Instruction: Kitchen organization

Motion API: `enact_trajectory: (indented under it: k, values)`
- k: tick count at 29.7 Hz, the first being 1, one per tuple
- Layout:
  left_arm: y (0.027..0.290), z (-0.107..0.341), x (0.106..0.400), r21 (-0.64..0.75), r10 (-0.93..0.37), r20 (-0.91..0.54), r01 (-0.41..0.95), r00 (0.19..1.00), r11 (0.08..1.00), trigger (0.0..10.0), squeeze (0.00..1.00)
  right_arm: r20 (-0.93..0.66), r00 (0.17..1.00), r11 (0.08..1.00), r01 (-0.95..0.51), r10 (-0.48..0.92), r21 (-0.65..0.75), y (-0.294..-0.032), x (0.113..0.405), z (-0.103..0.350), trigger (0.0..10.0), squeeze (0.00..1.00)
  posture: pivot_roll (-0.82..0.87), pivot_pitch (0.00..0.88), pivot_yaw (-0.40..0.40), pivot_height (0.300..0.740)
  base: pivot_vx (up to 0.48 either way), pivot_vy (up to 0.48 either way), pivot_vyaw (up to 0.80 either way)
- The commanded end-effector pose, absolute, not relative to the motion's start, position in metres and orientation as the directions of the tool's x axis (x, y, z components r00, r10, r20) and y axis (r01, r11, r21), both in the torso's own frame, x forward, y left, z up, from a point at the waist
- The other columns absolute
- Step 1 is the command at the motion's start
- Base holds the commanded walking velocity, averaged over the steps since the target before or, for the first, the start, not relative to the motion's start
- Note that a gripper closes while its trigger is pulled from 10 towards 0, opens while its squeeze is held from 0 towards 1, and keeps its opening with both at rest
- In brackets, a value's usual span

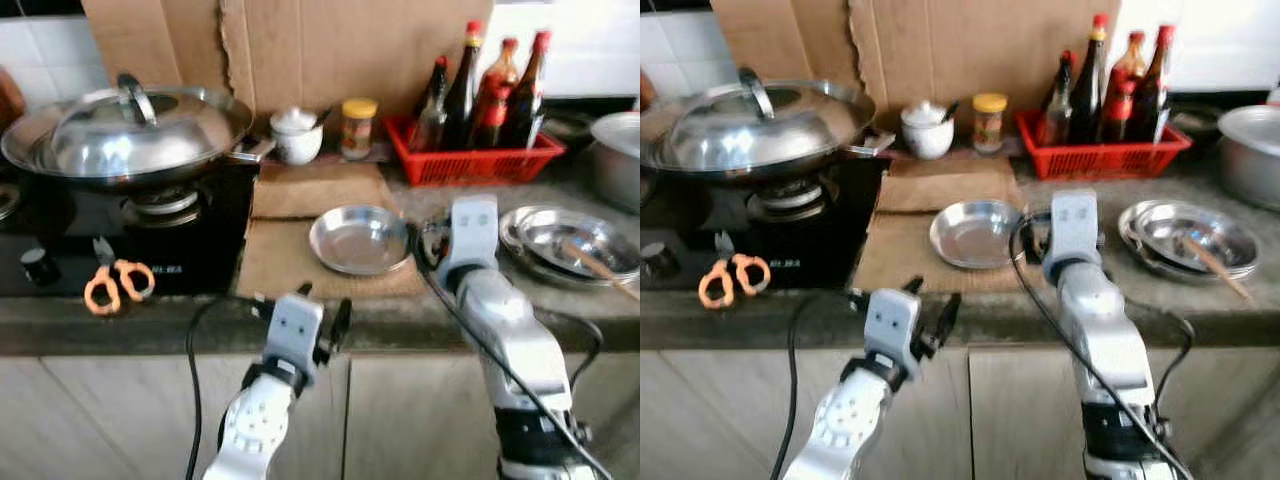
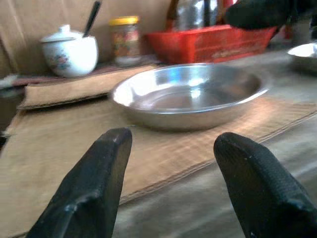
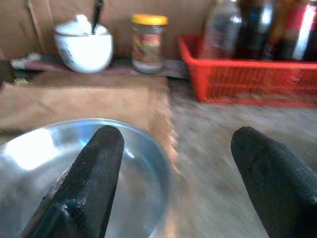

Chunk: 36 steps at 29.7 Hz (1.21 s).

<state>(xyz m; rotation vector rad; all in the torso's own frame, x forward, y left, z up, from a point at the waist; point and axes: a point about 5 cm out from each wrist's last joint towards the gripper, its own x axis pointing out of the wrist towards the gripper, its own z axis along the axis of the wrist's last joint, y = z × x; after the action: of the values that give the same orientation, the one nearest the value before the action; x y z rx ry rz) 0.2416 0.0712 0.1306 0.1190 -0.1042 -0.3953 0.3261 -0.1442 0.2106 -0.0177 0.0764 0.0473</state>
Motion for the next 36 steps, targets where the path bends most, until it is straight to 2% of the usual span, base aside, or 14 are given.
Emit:
enact_trajectory:
  k: [1,7,15,19,22,29,30,31,32,36]
  values:
    - [0.073,0.132,0.242,0.137,-0.378,0.08,0.366,0.922,0.921,10.0,0.0,-0.141,0.988,0.998,-0.068,0.069,0.006,-0.144,0.329,0.209,10.0,0.0,0.11,0.0,-0.046,0.74,0.0,0.0,0.0]
    - [0.071,0.132,0.241,0.131,-0.392,0.079,0.38,0.917,0.916,10.0,0.0,-0.295,0.954,0.998,-0.052,0.061,0.041,-0.152,0.341,0.217,10.0,0.0,0.11,0.0,-0.047,0.74,0.0,0.0,0.0]
    - [0.07,0.131,0.24,0.15,-0.39,0.07,0.377,0.918,0.914,10.0,0.0,-0.315,0.949,1.0,-0.01,0.009,0.0,-0.156,0.35,0.227,10.0,0.0,0.12,0.0,-0.053,0.74,0.0,0.0,0.0]
    - [0.069,0.132,0.24,0.146,-0.395,0.075,0.382,0.916,0.913,10.0,0.0,-0.399,0.916,0.999,-0.031,0.043,0.036,-0.154,0.351,0.219,10.0,0.0,0.12,0.0,-0.055,0.74,0.0,0.0,0.0]
    - [0.067,0.132,0.239,0.125,-0.416,0.083,0.404,0.906,0.906,10.0,0.0,-0.512,0.857,0.998,-0.032,0.055,0.053,-0.155,0.352,0.207,10.0,0.0,0.11,0.0,-0.057,0.74,0.0,0.0,0.0]
    - [0.059,0.135,0.234,0.083,-0.463,0.106,0.456,0.88,0.886,10.0,0.0,-0.578,0.813,0.998,-0.06,0.067,0.031,-0.152,0.354,0.198,10.0,0.0,0.12,0.0,-0.06,0.74,0.0,0.0,0.0]
    - [0.058,0.134,0.233,0.083,-0.465,0.105,0.458,0.879,0.885,10.0,0.0,-0.587,0.807,0.998,-0.059,0.071,0.039,-0.151,0.354,0.197,7.6,0.0,0.11,0.0,-0.059,0.74,0.0,0.0,0.0]
    - [0.058,0.134,0.233,0.083,-0.466,0.105,0.459,0.879,0.885,10.0,0.0,-0.594,0.801,0.997,-0.055,0.073,0.048,-0.151,0.354,0.196,4.1,0.0,0.11,0.0,-0.06,0.74,0.0,0.0,0.0]
    - [0.058,0.134,0.233,0.084,-0.466,0.104,0.459,0.879,0.885,10.0,0.0,-0.603,0.794,0.998,-0.049,0.069,0.05,-0.151,0.354,0.195,0.0,0.0,0.12,0.0,-0.063,0.74,0.0,0.0,0.0]
    - [0.06,0.133,0.233,0.089,-0.457,0.099,0.45,0.884,0.889,10.0,0.0,-0.622,0.78,0.996,-0.018,0.07,0.09,-0.151,0.354,0.192,0.0,0.0,0.12,0.0,-0.065,0.74,0.0,0.0,0.0]
